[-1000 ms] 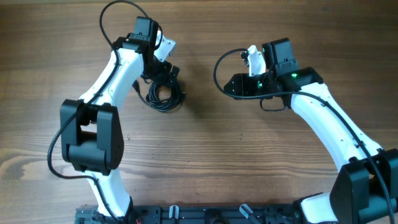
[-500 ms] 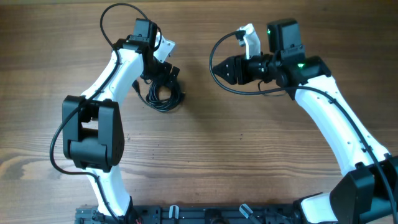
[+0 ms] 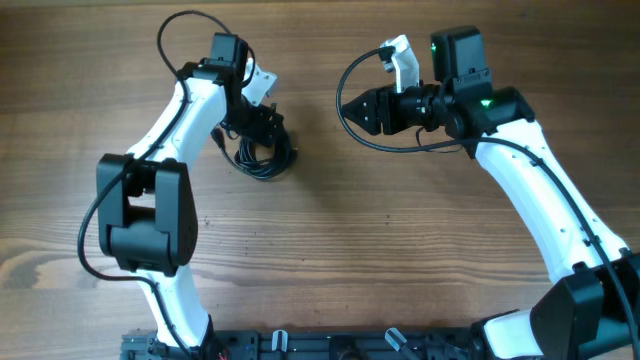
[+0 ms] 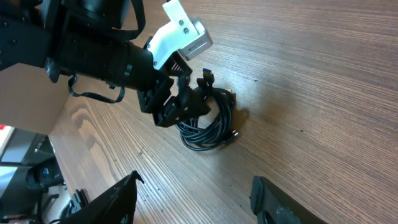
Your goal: Untangle cables
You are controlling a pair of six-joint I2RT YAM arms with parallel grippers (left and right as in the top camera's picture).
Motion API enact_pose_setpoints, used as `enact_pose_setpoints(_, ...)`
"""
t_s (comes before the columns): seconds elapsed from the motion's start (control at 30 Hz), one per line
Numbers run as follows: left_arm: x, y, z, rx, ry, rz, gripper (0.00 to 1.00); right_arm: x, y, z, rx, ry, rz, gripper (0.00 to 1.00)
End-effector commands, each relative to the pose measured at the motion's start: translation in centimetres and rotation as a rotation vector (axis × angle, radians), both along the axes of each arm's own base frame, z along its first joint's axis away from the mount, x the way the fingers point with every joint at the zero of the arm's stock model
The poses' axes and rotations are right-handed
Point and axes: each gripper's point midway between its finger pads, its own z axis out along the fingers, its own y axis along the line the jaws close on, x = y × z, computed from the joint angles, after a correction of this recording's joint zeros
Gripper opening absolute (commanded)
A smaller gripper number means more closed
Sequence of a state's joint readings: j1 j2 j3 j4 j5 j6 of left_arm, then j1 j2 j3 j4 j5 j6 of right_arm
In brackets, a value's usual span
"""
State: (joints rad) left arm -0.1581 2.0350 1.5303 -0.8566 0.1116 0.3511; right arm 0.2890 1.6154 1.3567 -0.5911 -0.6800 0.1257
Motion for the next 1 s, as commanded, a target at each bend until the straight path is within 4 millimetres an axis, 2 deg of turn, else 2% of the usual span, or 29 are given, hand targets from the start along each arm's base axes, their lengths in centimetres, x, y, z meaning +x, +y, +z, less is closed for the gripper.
enact_pose_setpoints(0.0,-0.6,1.0,-0.5,-0.065,0.048,0.028,0.97,0.1,-0.1,1.0,-0.001,-0.040,0.008,0.60)
enact_pose_setpoints(0.17,-0.6,0.9,-0.2,-0.143,0.050,0.015,0.98,0.0,-0.1,0.9,-0.001,-0.033,0.006,0.60)
enact_pose_setpoints(0.4,-0.7,0.8,-0.5,-0.150,0.058,0.014,0.99,-0.3,-0.3,0.6,-0.013,-0.013,0.003,0.61)
enact_pose_setpoints(0.77,-1.2,0.8,-3.2,-0.145,0.124,0.020,1.00,-0.3,-0.4,0.3,-0.022,-0.008,-0.002,0.61)
enact_pose_setpoints(0.97,-1.1,-0.2,-3.3,-0.200,0.121,0.011,0.99,-0.3,-0.4,0.3,-0.022,-0.007,-0.003,0.61)
